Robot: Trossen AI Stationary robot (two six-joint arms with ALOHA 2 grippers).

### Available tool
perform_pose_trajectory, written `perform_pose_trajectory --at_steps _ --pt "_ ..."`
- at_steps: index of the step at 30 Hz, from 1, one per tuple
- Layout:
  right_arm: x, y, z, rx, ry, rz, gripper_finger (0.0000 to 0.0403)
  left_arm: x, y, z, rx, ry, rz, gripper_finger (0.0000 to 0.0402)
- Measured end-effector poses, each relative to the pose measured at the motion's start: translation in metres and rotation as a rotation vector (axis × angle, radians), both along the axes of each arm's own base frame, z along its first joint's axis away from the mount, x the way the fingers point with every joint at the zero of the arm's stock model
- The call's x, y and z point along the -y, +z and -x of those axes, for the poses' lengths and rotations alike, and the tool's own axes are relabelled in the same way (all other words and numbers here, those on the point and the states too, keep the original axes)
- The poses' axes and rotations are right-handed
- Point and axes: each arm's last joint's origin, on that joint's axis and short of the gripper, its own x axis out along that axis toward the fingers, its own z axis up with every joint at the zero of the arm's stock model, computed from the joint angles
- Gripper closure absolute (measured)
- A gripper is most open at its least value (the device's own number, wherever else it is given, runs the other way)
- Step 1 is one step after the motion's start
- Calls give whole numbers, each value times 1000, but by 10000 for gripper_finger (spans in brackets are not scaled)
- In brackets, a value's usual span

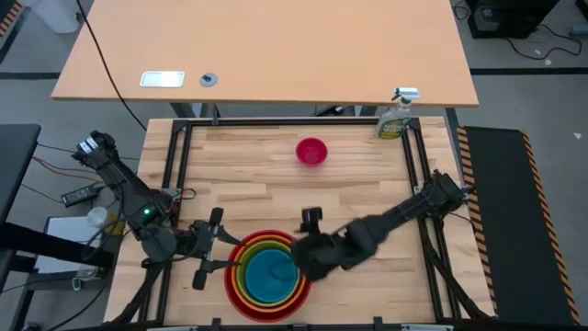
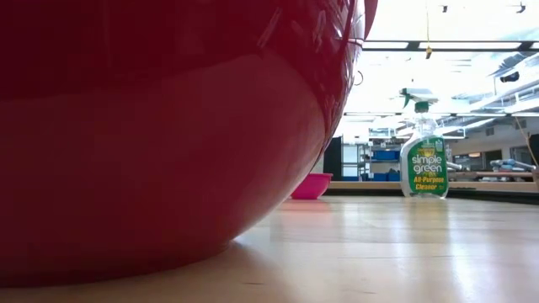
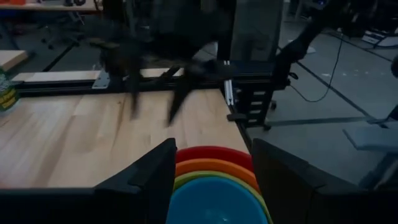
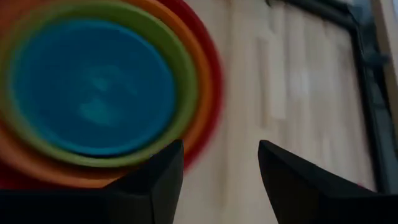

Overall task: Nest bowls inside each other
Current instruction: Stack the pink bowl on top of the blue bowl

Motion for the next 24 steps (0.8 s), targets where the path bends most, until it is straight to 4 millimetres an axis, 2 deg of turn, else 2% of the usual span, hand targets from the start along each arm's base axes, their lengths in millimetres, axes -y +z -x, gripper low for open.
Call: perform_pose_trajectory --at_steps 3,6,11,14,19,21,24 --pt "24 -16 -7 -63 -49 40 190 9 -5 -3 -5 -12 -15 189" --pt "57 -31 -6 -130 -119 47 190 22 -13 -10 9 -30 -40 189" --pt "104 -17 11 -83 -213 16 190 34 -22 -12 -7 -57 -71 189" --pt "128 -18 24 -53 -245 1 190 38 -23 -8 -12 -71 -54 189" --pt "170 -40 42 33 -322 -26 190 47 -25 0 -16 -101 -34 189" --pt "183 -52 47 2 -350 -28 190 53 -29 2 -22 -97 -55 189" --pt "198 -58 50 -31 -379 -27 190 55 -32 3 -26 -78 -51 189"
